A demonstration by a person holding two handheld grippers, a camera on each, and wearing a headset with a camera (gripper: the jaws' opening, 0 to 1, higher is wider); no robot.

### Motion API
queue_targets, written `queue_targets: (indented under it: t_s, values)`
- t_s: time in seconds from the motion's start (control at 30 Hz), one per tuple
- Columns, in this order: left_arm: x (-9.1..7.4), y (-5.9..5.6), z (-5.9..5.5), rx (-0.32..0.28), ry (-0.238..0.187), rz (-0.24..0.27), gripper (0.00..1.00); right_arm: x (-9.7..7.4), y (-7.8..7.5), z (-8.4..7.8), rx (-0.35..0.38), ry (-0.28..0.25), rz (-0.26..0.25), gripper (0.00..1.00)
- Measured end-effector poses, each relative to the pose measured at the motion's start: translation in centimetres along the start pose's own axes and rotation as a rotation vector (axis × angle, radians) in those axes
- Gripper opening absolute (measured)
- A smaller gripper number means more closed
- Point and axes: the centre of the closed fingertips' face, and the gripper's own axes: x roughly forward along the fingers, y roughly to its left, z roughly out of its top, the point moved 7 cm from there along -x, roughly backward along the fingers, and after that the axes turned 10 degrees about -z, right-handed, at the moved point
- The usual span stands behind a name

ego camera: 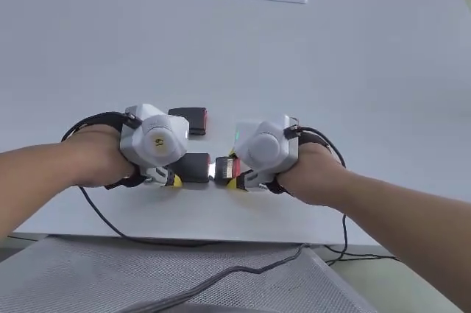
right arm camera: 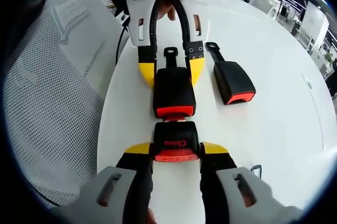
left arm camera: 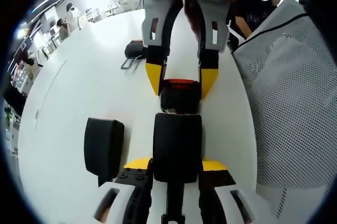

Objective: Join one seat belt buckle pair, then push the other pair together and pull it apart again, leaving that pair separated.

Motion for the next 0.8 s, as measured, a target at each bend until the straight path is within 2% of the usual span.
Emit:
queue_targets:
  t_s: [0.07,0.1,0.17,0.37,0.57,0.8]
  values:
    - [-0.4,0.0,-0.1,-0.003,-0.016,0.002,0.38,-0.1,-0.1,-0.2,0.020,-0.011,-0.010,0.34]
    - [-0.7,-0.1,0.2,-0.018,-0.055,0.004,0.39,-0.4,-0.3,-0.2,0.047,-0.028,-0.028,0.37]
    - [-1.1,-0.2,0.4,-0.024,-0.074,0.008,0.39,-0.7,-0.3,-0.1,0.069,-0.044,-0.030,0.40]
    - [-2.2,-0.4,1.2,-0.012,-0.094,0.020,0.39,-2.0,-0.2,0.6,0.081,-0.072,-0.036,0.36]
    - [-3.6,-0.5,2.5,-0.008,-0.115,0.024,0.39,-3.5,-0.9,1.7,0.068,-0.095,-0.063,0.36]
    - [-4.9,0.7,3.2,-0.013,-0.124,0.054,0.40,-4.9,-2.5,1.4,0.072,-0.095,-0.095,0.36]
